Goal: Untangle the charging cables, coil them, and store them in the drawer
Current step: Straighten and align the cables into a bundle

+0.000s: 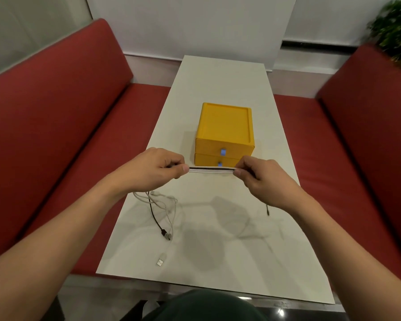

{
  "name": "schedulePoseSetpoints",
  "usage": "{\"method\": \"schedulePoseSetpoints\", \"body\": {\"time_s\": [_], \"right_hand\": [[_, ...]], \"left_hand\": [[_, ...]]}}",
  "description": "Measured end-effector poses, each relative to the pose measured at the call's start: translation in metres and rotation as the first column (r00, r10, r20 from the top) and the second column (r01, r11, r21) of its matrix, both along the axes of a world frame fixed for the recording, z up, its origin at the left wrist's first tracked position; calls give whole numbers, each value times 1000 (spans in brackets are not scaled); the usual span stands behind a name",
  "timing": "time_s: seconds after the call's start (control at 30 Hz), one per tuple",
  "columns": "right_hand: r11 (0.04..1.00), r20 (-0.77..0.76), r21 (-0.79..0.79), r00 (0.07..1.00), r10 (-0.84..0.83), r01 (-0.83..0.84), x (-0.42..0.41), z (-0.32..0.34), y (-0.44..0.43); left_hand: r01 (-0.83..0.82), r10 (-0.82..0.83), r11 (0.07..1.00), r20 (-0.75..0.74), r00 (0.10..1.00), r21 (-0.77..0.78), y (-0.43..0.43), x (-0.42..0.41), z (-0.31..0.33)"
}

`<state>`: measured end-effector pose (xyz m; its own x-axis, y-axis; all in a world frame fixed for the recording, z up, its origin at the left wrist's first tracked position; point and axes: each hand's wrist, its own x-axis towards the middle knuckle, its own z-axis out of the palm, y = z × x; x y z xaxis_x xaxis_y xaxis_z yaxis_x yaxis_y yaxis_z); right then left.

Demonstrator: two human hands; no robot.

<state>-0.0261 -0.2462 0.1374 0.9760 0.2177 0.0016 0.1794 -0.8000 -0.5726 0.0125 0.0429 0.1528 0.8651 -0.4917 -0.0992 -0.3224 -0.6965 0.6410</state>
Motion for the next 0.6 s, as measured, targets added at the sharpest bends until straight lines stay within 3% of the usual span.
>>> {"method": "schedulePoseSetpoints", "body": {"time_s": [0.33,0.43,0.53,0.6], "right_hand": [[989,-69,109,992,106,-98,9,7,11],[987,-79,87,987,139,-132,13,11,15],[988,-62,79,988,141,-136,16,16,15],[988,-54,93,990,127,-121,18,20,14]], "left_hand": [[96,-41,947,-182,983,308,-6,17,-2],[147,-131,978,-114,985,145,-31,15,2],[164,-185,979,-186,965,-124,-49,16,3],[150,-183,973,-189,965,-177,-53,18,3]]}}
